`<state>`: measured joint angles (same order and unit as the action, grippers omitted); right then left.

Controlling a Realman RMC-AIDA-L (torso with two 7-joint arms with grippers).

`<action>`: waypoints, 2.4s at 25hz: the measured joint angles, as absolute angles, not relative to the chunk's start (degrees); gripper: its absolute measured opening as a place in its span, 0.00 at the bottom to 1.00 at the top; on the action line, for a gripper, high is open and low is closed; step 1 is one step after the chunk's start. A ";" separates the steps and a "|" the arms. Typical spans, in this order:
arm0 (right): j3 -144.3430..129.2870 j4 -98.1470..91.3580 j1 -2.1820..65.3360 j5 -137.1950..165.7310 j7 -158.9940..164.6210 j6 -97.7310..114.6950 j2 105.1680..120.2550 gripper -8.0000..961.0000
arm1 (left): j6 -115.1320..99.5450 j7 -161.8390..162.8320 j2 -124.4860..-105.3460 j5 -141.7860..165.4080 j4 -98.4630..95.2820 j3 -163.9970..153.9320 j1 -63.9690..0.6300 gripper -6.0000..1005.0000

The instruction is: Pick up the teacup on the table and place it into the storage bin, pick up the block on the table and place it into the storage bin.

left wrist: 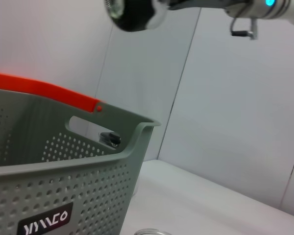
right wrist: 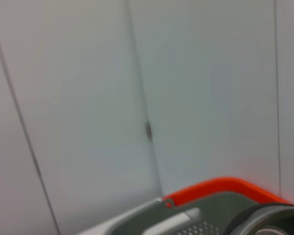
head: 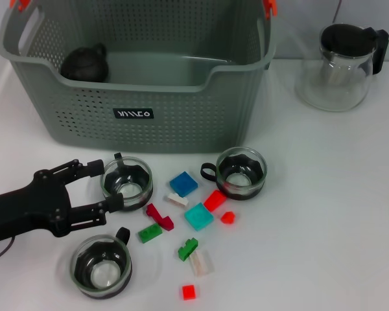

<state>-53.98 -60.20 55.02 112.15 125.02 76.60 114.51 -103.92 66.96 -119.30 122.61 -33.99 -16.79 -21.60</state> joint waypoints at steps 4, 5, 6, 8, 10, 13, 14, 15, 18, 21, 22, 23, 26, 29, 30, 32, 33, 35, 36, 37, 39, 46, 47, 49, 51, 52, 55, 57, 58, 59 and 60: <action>-54.01 -52.38 62.09 120.42 125.56 70.05 115.11 0.06 | -103.32 67.06 -119.35 122.61 -33.83 -16.79 -21.62 0.87; -54.02 -50.82 63.78 122.59 125.81 68.41 115.41 0.06 | -103.21 67.08 -119.35 122.61 -33.80 -16.79 -21.62 0.87; -54.03 -49.53 65.19 124.36 126.20 67.08 115.60 0.06 | -103.16 67.10 -119.35 122.61 -33.78 -16.79 -21.62 0.87; -54.23 -46.76 68.23 128.41 127.02 64.76 115.95 0.06 | -103.07 67.11 -119.38 122.61 -33.76 -16.79 -21.62 0.87; -54.62 -44.04 71.10 131.44 127.48 63.37 116.13 0.06 | -103.02 67.12 -119.43 122.61 -33.69 -16.79 -21.60 0.87; -54.90 -39.76 74.76 134.38 127.65 61.20 116.35 0.06 | -102.99 67.14 -119.44 122.61 -33.36 -16.78 -21.50 0.87; -54.90 -38.53 75.56 134.78 127.66 59.93 116.53 0.06 | -102.99 67.14 -119.45 122.61 -33.14 -16.79 -21.38 0.87; -54.91 -37.36 76.15 135.12 127.66 58.57 116.79 0.06 | -102.99 67.14 -119.45 122.61 -33.14 -16.79 -21.38 0.87; -54.90 -33.18 76.69 134.67 126.82 52.62 117.35 0.06 | -102.95 67.15 -119.63 122.61 -33.05 -16.79 -21.07 0.87; -54.78 -29.32 76.57 131.74 122.93 50.25 117.35 0.06 | -102.78 67.15 -119.82 122.60 -33.04 -16.79 -20.75 0.87; -54.76 -28.41 76.36 130.44 120.89 50.23 117.29 0.06 | -102.64 67.16 -119.86 122.60 -33.04 -16.79 -20.65 0.87; -54.75 -27.59 76.14 129.24 118.90 50.23 117.22 0.06 | -102.53 67.18 -119.88 122.61 -33.04 -16.79 -20.60 0.87; -54.81 -26.42 75.22 128.01 113.76 50.24 117.40 0.06 | -102.33 67.71 -119.97 122.71 -33.04 -16.79 -20.29 0.87; -54.90 -25.28 74.59 128.20 109.75 50.24 117.86 0.07 | -102.30 68.15 -119.97 122.59 -33.04 -16.79 -20.08 0.87; -55.04 -24.99 74.51 128.29 109.07 50.19 117.93 0.07 | -102.28 68.15 -119.97 122.59 -33.04 -16.79 -20.08 0.87; -55.69 -24.50 74.31 128.39 108.21 49.77 118.08 0.07 | -102.22 68.16 -120.00 122.59 -33.04 -16.78 -20.11 0.87; -55.94 -24.47 74.23 128.40 108.21 49.60 118.10 0.07 | -102.21 68.17 -120.02 122.59 -33.04 -16.79 -20.18 0.87; -56.20 -24.42 74.12 128.41 108.39 49.47 118.12 0.07 | -102.21 68.18 -120.04 122.59 -33.04 -16.79 -20.28 0.87; -56.34 -24.37 74.03 128.41 108.44 49.37 118.14 0.07 | -102.21 68.19 -120.05 122.58 -33.04 -16.78 -20.32 0.87; -56.53 -24.28 73.93 128.42 108.44 49.22 118.20 0.07 | -102.21 68.18 -120.05 122.59 -33.04 -16.78 -20.32 0.87; -56.83 -24.18 73.81 128.41 108.48 48.99 118.27 0.07 | -102.21 68.16 -120.06 122.59 -33.04 -16.79 -20.30 0.87; -56.82 -24.14 73.81 128.23 108.86 48.90 118.28 0.07 | -102.21 68.21 -120.10 122.61 -33.04 -16.87 -20.44 0.87; -56.81 -24.15 73.81 128.23 108.89 48.79 118.27 0.07 | -102.21 68.21 -120.12 122.61 -33.04 -16.90 -20.45 0.87; -56.67 -24.14 73.82 128.21 109.57 48.55 118.26 0.07 | -102.22 68.21 -120.16 122.61 -33.04 -16.90 -20.46 0.87; -56.50 -24.14 73.88 128.15 111.30 48.22 118.25 0.07 | -102.30 68.21 -120.16 122.61 -33.04 -16.83 -20.47 0.87; -56.46 -24.14 73.93 128.12 112.56 47.93 118.24 0.07 | -102.33 68.21 -120.15 122.61 -33.04 -16.80 -20.47 0.87; -56.55 -24.04 74.09 128.13 117.70 46.40 118.11 0.07 | -102.32 68.21 -120.15 122.61 -32.89 -16.79 -20.48 0.87; -56.75 -23.81 74.37 128.25 120.21 46.20 117.71 0.07 | -102.29 68.21 -120.15 122.61 -32.69 -16.86 -20.48 0.87; -56.86 -23.54 74.54 128.31 120.89 46.30 117.45 0.07 | -102.28 68.20 -120.15 122.61 -32.63 -16.87 -20.48 0.87; -57.06 -23.24 74.72 128.40 120.94 46.46 117.20 0.07 | -102.27 68.17 -120.15 122.62 -32.56 -16.87 -20.48 0.87; -57.47 -22.99 74.84 128.49 120.65 46.56 117.06 0.07 | -102.25 68.12 -120.15 122.63 -32.52 -16.86 -20.48 0.87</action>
